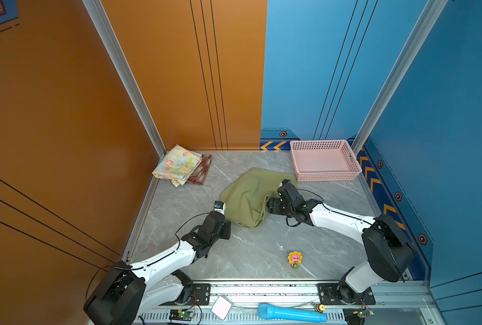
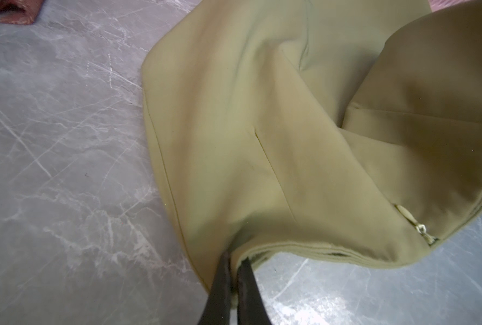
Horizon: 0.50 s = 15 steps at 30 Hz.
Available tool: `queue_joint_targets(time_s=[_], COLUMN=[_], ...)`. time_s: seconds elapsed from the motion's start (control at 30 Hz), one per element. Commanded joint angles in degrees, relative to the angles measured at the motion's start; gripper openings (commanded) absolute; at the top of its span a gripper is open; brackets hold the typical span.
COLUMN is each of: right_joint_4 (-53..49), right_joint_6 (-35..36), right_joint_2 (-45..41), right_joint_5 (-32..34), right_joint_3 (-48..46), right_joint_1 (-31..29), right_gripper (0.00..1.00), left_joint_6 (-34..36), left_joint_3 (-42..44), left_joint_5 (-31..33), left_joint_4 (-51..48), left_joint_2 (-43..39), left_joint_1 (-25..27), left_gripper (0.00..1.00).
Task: Fold and stack the skirts
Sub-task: 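Grasp the olive skirt's near corners with both grippers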
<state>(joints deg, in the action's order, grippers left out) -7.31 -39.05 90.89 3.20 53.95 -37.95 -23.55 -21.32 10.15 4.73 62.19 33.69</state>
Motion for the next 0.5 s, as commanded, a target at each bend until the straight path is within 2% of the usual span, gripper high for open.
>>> queue_joint_targets(time_s=[0.0, 0.17, 0.27, 0.47], right_joint_4=[3.43, 5.99, 3.32, -0.25], right_joint_6=[-3.93, -9.2, -10.72, -14.1], right_joint_2=[-1.85, -12.02, -17.47, -19.45], right_joint_5=[-0.1, 4.65, 5.48, 3.5], right_joint_3=[-0.1, -8.17, -10.76, -13.49], right_joint_1=[-0.1, -0.68, -0.81, -1.51], right_gripper=[0.78, 0.77, 0.77, 0.79], left_joint_6=[-1.48, -2.94, -3.26, -3.44], left_joint_3=[1.24, 1.59, 1.85, 2.27], left_joint_5=[-1.78, -1.67, -1.64, -1.69], left_joint_4=[0.32, 0.19, 0.19, 0.09], left_joint_2=[-0.65, -0.49, -0.47, -0.92], left_joint_1=[-1.0, -0.99, -0.91, -0.91], left_gripper=[0.0, 0.0, 0.0, 0.0])
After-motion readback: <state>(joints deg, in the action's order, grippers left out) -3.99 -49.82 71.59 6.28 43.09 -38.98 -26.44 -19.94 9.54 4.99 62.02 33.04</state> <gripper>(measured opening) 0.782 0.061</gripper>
